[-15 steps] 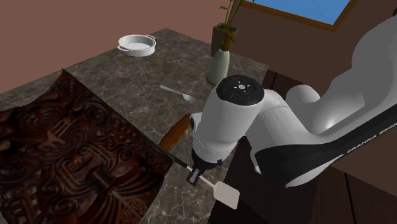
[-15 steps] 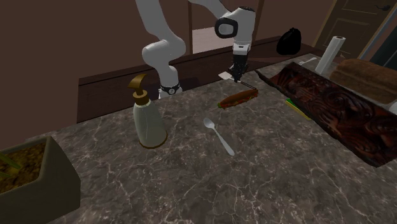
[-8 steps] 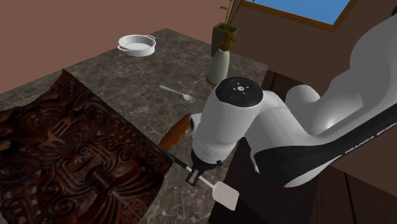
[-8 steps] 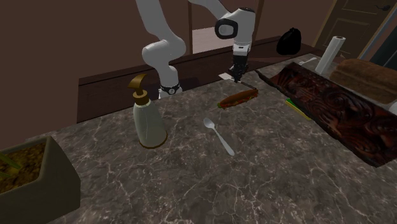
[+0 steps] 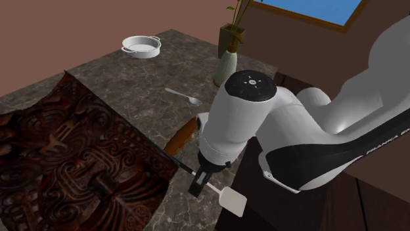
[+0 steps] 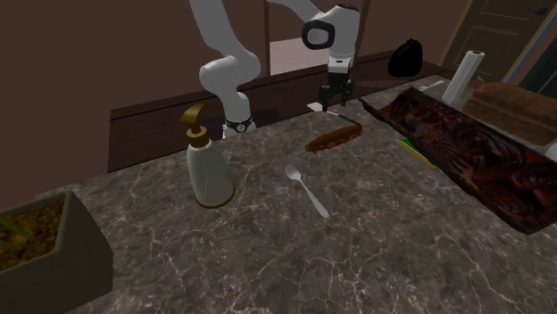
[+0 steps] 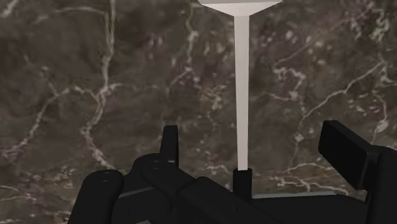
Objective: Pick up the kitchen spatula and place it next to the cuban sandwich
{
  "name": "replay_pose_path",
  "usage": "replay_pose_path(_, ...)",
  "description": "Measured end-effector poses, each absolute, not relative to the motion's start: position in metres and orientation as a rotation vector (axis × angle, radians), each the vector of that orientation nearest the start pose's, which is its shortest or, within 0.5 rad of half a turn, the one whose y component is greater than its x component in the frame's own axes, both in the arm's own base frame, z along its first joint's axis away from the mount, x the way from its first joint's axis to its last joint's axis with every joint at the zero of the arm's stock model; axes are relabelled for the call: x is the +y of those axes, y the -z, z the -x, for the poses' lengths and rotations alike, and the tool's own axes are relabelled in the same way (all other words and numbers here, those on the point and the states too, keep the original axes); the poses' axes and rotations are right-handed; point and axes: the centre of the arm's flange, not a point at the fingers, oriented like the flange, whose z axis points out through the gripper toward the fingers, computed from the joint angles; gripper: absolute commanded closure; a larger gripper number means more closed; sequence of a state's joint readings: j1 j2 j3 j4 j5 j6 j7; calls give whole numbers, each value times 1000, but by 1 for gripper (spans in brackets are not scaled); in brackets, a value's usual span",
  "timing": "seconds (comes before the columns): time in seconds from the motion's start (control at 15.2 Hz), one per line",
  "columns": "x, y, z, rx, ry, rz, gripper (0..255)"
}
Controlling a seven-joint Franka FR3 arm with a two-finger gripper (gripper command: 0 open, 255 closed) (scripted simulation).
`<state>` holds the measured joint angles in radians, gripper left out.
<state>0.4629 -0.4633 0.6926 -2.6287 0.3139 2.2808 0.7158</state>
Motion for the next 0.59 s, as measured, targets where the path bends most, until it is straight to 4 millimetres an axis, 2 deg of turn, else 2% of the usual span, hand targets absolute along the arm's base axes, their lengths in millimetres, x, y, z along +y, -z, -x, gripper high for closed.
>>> replay_pose_path(0.13, 366, -391, -164, -295, 106, 3118, 0)
replay_pose_path(0.2, 366, -395, -164, -295, 105, 3118, 0)
replay_pose_path(0.59, 366, -400, -162, -295, 104, 3119, 0)
